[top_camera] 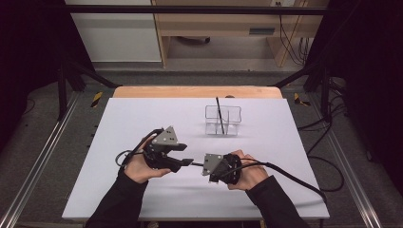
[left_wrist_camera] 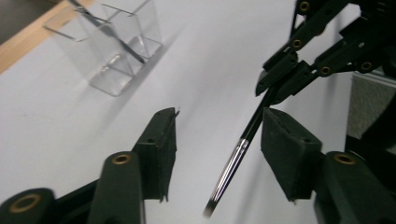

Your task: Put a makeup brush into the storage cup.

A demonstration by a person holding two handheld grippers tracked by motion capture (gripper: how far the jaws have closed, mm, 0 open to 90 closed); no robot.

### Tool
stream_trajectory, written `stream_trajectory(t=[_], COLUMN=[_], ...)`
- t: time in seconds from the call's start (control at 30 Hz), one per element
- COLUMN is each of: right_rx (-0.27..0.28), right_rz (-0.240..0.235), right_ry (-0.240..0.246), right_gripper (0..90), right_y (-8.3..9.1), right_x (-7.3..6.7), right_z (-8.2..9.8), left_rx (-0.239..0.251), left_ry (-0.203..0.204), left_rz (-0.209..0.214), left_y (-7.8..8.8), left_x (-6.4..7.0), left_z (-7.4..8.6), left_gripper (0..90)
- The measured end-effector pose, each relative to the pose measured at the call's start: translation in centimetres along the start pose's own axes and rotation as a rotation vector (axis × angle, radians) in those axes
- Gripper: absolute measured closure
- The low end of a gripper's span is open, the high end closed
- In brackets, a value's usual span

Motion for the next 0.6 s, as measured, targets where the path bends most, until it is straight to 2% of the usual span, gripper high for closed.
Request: stream_trajectory(t=[0.07, 0.2, 0.3, 0.6], right_rx=[-0.004, 0.002, 0.011, 0.048], right_rz=[-0.006, -0.003, -0.006, -0.004], right_ry=[-0.019, -0.069, -0.11, -0.189], right_gripper=[84.1, 84.0, 84.0, 84.0], right_y=[-0.1, -0.3, -0.4, -0.8], right_x=[0.1, 0.6, 1.0, 1.4], right_z=[0.2, 0.7, 1.1, 1.9], left_rx=[0.024, 0.052, 0.066, 0.092], left_ry=[0.024, 0.063, 0.086, 0.135], left_rz=[-0.036, -0.082, -0.098, -0.138], left_y=[0.4, 1.0, 1.2, 1.2], left_x=[-0.5, -1.1, -1.3, -1.3], left_z=[0.3, 1.1, 1.6, 2.8], left_gripper=[37.5, 29.3, 24.9, 17.2])
Point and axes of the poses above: each handheld gripper's, and its own axes: y roughly backward along the jaws, z roughly out of its underside, x roughly to its right, the point moved 8 cm from there along -y, roughly forward along the jaws, and after that the axes turned 12 degrees about -y, right-handed, at the moved point
